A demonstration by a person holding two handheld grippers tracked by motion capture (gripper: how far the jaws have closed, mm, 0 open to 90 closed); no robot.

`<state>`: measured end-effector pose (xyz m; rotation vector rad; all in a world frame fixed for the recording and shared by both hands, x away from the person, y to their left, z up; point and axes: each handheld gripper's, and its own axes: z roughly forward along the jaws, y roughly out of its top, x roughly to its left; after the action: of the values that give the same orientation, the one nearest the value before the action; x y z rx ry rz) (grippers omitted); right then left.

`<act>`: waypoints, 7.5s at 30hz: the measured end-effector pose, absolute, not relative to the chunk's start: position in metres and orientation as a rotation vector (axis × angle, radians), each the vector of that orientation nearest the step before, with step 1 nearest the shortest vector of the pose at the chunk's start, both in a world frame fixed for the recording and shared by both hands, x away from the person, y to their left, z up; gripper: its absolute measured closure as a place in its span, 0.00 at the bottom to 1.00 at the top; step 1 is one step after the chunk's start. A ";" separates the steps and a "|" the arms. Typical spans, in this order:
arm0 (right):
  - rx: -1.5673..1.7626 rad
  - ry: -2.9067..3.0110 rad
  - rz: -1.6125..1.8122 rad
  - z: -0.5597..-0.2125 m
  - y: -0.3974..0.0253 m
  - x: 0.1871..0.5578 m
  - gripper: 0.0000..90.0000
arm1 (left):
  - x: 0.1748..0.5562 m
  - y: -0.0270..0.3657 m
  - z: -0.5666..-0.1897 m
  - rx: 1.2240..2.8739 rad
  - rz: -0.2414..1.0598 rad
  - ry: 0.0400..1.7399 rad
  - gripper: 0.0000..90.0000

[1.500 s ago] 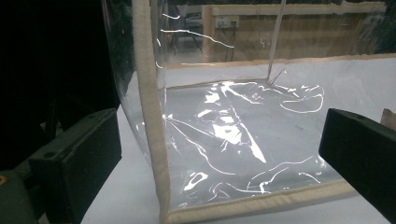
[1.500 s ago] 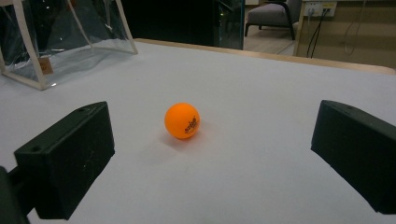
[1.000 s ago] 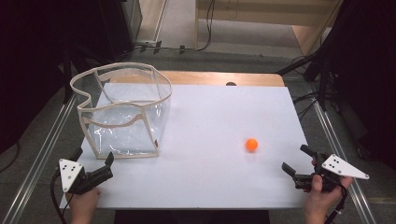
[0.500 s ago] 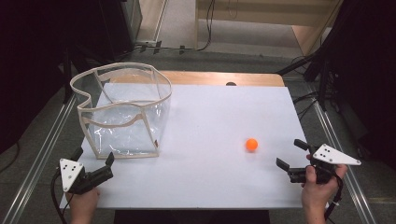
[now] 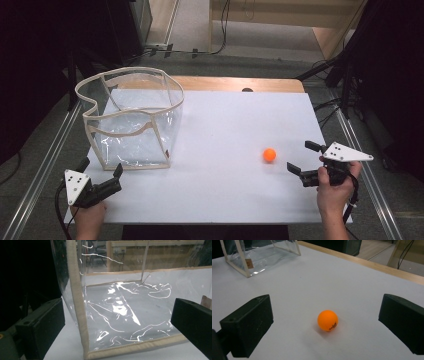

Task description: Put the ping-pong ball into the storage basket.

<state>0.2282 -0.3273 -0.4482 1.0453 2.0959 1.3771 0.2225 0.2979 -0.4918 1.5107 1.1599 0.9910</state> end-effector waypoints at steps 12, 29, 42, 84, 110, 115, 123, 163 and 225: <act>1.039 2.140 1.303 -0.441 -0.315 0.242 0.06 | 0.223 0.297 -0.492 1.529 0.996 1.152 0.00; 1.022 2.301 1.275 -0.439 -0.297 0.269 0.01 | 0.223 0.296 -0.492 1.529 0.992 1.151 0.00; 0.999 2.387 1.212 -0.441 -0.284 0.286 0.00 | 0.223 0.296 -0.492 1.531 0.995 1.148 0.00; 1.296 2.679 0.678 -0.477 -0.265 0.329 0.06 | 0.223 0.295 -0.493 1.540 0.998 1.144 0.00; 1.388 2.717 0.565 -0.485 -0.260 0.340 0.35 | 0.223 0.294 -0.493 1.548 1.004 1.138 0.00; 1.383 2.723 0.557 -0.486 -0.258 0.342 0.44 | 0.223 0.294 -0.493 1.547 1.003 1.139 0.00; 1.360 2.743 0.550 -0.483 -0.255 0.343 0.53 | 0.223 0.294 -0.493 1.547 1.003 1.139 0.00; 1.190 2.865 0.627 -0.446 -0.225 0.354 0.53 | 0.224 0.293 -0.493 1.562 1.014 1.127 0.00; 0.972 2.934 0.668 -0.396 -0.168 0.376 0.53 | 0.224 0.294 -0.493 1.556 1.006 1.131 0.00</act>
<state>0.3757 -0.1684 -0.3958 0.9723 2.9343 0.6678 0.2240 0.2937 -0.4927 1.5557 1.1314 1.0064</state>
